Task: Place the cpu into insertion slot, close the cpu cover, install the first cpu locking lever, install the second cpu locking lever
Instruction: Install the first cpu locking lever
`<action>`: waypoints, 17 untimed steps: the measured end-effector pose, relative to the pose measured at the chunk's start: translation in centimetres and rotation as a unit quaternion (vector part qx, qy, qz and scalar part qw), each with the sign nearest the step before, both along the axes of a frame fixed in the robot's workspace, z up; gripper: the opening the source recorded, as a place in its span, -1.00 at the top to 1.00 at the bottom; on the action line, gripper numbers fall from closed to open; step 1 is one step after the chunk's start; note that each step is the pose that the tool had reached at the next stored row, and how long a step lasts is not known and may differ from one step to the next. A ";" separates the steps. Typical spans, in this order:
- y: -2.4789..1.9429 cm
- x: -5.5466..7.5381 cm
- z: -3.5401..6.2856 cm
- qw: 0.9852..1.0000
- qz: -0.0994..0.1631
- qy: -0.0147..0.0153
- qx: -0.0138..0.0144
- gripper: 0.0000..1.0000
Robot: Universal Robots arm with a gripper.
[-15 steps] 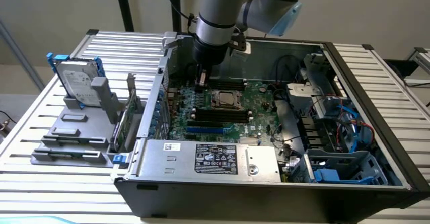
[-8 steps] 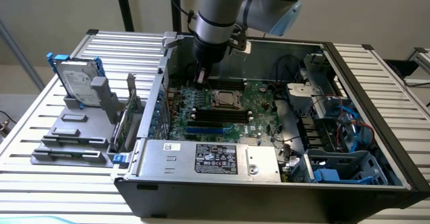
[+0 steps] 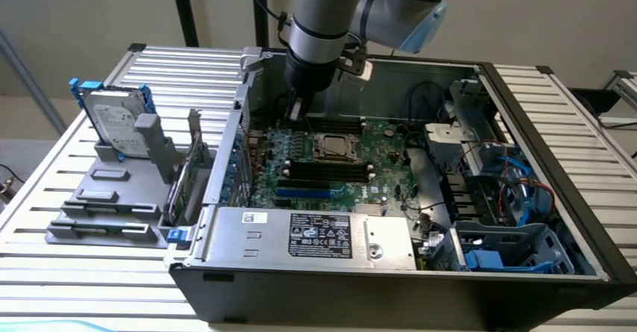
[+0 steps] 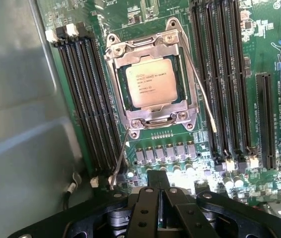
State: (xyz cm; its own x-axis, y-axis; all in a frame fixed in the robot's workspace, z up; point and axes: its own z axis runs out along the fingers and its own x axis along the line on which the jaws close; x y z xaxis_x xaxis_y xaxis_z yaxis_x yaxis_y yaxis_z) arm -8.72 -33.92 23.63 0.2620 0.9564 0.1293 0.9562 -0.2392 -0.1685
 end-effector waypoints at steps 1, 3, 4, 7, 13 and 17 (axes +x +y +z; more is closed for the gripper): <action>0.00 0.0 0.00 1.000 -0.006 0.000 0.001 0.79; 0.00 0.0 0.00 1.000 -0.017 0.001 0.003 0.79; 0.00 0.0 0.00 1.000 -0.023 0.001 0.004 0.79; 0.00 -0.1 0.00 0.999 -0.039 0.002 0.006 0.79; 0.00 -0.4 0.00 0.998 -0.055 0.009 0.014 0.79; 0.00 -0.6 0.02 0.998 -0.065 0.015 0.020 0.79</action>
State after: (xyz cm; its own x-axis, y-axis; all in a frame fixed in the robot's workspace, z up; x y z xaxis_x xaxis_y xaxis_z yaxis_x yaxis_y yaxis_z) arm -9.31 -33.92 23.64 0.3870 0.9086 0.1569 0.9124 -0.3527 -0.2078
